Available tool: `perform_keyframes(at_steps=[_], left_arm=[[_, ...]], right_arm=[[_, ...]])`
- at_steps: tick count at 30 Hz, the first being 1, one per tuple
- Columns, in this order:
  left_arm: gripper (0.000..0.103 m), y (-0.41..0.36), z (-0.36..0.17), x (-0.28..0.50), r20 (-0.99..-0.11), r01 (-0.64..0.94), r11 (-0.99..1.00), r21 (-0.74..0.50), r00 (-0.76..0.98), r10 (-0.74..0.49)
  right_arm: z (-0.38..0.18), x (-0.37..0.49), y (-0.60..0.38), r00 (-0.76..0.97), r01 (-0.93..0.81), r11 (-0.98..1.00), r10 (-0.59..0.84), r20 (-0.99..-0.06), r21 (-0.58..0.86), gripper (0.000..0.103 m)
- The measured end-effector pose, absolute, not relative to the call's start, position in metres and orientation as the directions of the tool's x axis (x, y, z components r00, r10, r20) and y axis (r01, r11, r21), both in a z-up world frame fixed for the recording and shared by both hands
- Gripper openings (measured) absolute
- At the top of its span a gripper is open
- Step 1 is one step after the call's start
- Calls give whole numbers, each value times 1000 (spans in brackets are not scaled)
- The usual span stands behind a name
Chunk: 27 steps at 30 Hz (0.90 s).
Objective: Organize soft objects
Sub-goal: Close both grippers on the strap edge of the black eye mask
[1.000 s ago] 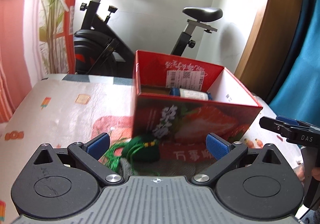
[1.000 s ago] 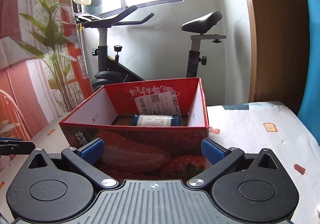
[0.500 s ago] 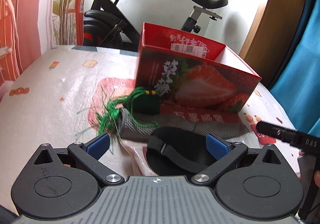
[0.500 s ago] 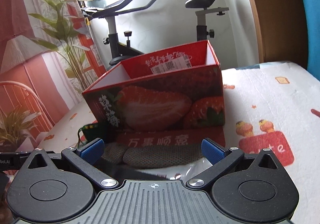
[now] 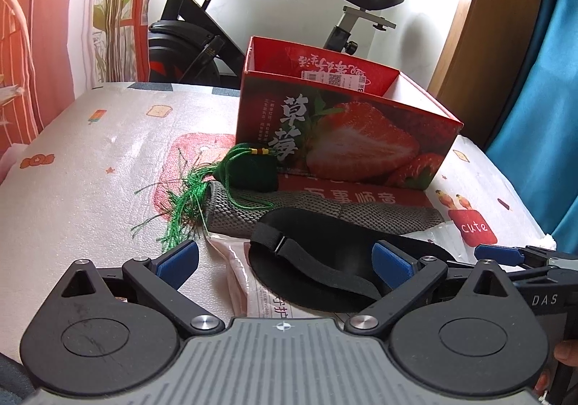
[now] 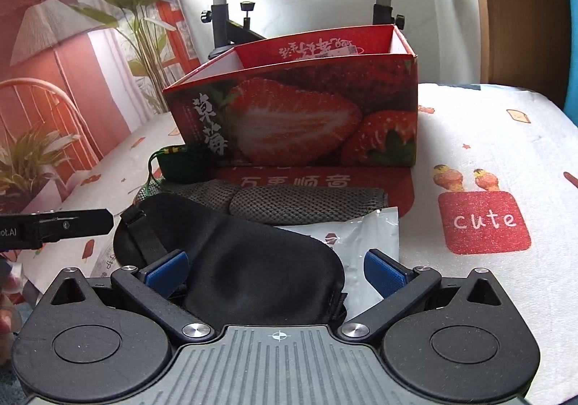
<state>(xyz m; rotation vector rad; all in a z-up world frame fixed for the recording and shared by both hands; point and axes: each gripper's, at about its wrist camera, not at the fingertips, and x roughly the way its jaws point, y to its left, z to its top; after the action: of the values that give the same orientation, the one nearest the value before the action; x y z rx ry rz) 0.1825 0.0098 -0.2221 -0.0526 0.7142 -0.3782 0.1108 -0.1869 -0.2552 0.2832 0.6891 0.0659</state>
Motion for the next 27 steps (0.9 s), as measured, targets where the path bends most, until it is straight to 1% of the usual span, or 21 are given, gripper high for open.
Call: perform_keyframes(at_steps=[3,6,8,9,11,12,14,17,21,24,27], left_arm=[[102,16,-219,181,-622,301,936,-182,702,-346],[100,23,-217,179,-609,282,938,-203,714,-346],[90,24,-216,179,-604,281,936,-213,715,-352],[87,24,-216,179,-605,283,934,-216,712,-356],[76,23,-217,180,-605,291,930,-225,706,-367],[74,22,-217,181,-604,297,928,-227,704,-373],[64,19,-218,183,-603,314,923,-224,699,-384],[63,15,-221,190,-606,328,919,-220,692,-392],[63,12,-228,201,-616,334,921,-198,688,-382],[63,11,-237,209,-635,330,917,-222,665,-393],[63,10,-246,215,-649,321,915,-246,646,-401]], right_arm=[[-253,114,-187,772,27,956,165,-614,291,102],[-252,115,-185,768,12,956,180,-614,295,101],[-252,115,-183,763,4,956,186,-619,292,99],[-252,115,-183,760,3,956,189,-622,294,96],[-253,114,-185,755,6,953,194,-626,302,94],[-254,113,-186,753,10,951,196,-629,308,91],[-254,109,-190,751,23,946,197,-630,323,87],[-257,102,-196,749,37,936,206,-629,350,82],[-266,102,-202,730,67,928,205,-652,366,76],[-282,108,-201,690,76,923,224,-689,376,75],[-287,109,-196,700,62,934,211,-682,352,73]])
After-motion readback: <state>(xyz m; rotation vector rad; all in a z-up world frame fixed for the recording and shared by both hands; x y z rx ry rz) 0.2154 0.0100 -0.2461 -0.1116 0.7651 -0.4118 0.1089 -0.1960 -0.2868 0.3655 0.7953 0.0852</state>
